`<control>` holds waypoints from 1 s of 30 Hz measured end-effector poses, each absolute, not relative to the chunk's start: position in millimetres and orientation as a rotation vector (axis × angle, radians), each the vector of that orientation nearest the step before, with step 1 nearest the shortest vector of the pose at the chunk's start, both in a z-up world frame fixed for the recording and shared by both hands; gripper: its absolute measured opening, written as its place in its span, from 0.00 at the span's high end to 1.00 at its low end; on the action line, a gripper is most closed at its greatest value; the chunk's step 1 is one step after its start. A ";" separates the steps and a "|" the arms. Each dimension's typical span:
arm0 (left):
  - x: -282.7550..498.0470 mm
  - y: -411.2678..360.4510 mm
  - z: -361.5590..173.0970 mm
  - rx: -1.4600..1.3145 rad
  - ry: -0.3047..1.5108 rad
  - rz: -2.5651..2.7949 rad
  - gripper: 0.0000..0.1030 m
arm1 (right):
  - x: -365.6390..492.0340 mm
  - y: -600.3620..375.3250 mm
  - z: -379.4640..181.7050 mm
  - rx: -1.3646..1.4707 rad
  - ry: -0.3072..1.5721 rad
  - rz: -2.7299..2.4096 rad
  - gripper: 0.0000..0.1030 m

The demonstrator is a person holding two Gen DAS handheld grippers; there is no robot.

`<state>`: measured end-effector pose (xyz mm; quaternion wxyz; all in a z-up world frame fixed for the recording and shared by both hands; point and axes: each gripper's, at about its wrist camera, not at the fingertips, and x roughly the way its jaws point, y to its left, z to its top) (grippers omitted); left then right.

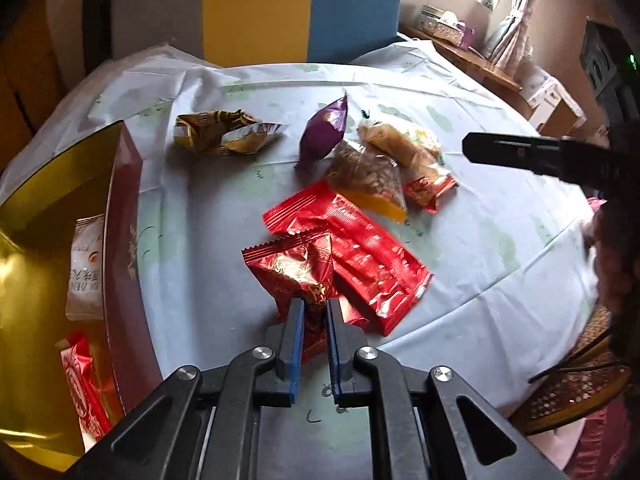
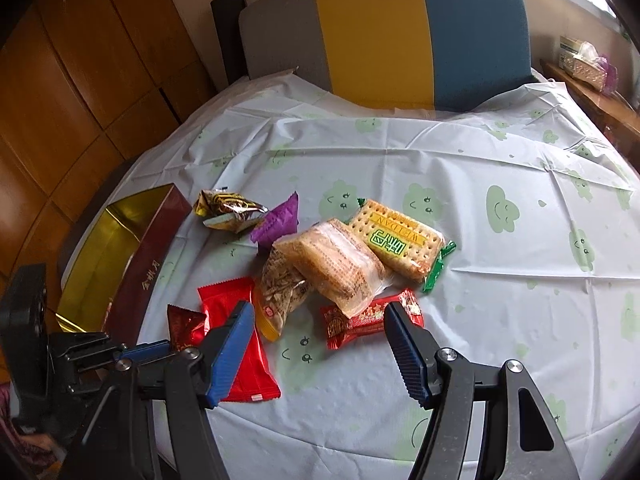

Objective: Organize snacks
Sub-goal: 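Hold the red foil packet in left tool while right tool grasps the brown wafer bar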

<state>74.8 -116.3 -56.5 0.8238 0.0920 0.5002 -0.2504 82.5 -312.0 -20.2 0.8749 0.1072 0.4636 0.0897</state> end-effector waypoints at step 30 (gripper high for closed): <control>60.6 -88.5 -78.4 0.051 0.974 -0.473 0.67 | 117.6 -233.6 -1.5 0.047 0.928 0.389 0.34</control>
